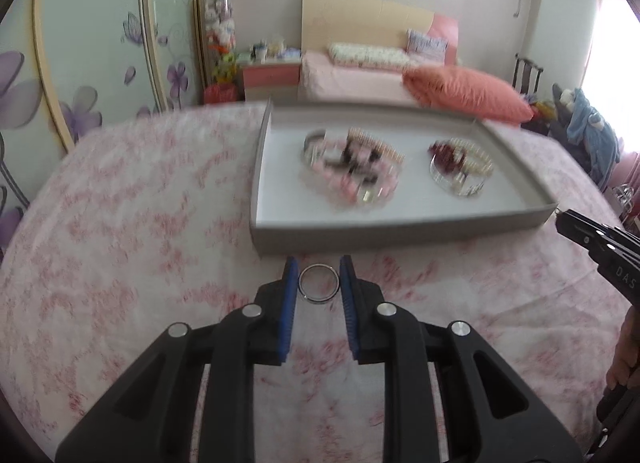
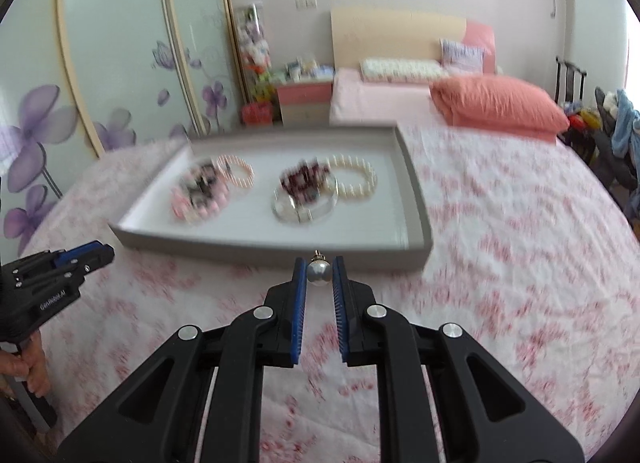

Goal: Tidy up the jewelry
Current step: 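Put pearl earring in tray with right tool while left tool places silver ring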

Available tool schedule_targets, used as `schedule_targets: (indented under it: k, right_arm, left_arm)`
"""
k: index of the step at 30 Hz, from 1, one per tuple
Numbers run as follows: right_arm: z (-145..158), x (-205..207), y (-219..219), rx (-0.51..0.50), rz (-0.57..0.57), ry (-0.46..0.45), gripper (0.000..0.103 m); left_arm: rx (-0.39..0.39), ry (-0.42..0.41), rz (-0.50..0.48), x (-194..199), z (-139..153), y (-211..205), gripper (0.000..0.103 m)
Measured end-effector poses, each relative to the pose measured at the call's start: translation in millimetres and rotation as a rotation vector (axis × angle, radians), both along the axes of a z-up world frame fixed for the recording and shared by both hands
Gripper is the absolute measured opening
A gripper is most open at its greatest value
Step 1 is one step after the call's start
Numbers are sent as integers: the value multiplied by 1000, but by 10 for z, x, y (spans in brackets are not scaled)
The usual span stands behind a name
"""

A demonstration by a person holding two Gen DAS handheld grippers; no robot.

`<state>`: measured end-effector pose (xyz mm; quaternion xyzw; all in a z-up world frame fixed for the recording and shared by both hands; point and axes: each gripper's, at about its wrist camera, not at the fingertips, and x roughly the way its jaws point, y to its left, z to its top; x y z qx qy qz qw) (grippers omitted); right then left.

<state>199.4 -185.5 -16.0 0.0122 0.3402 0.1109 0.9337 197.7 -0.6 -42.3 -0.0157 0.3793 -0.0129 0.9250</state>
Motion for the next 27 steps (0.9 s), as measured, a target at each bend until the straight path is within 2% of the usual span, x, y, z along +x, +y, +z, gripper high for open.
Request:
schedule_targets:
  k: [4, 8, 17, 27]
  right_arm:
    - [237, -46, 51, 8, 8, -103, 14]
    - [401, -70, 85, 15, 5, -195, 14]
    - [566, -87, 138, 40, 3, -303, 14]
    - [605, 53, 220, 42, 5, -325, 14]
  left_arm:
    - [5, -127, 2, -70, 304, -107, 22]
    - [11, -228, 5, -108, 483, -189, 22]
    - [5, -296, -19, -53, 630, -267, 22]
    - [4, -312, -29, 83, 634, -291, 22]
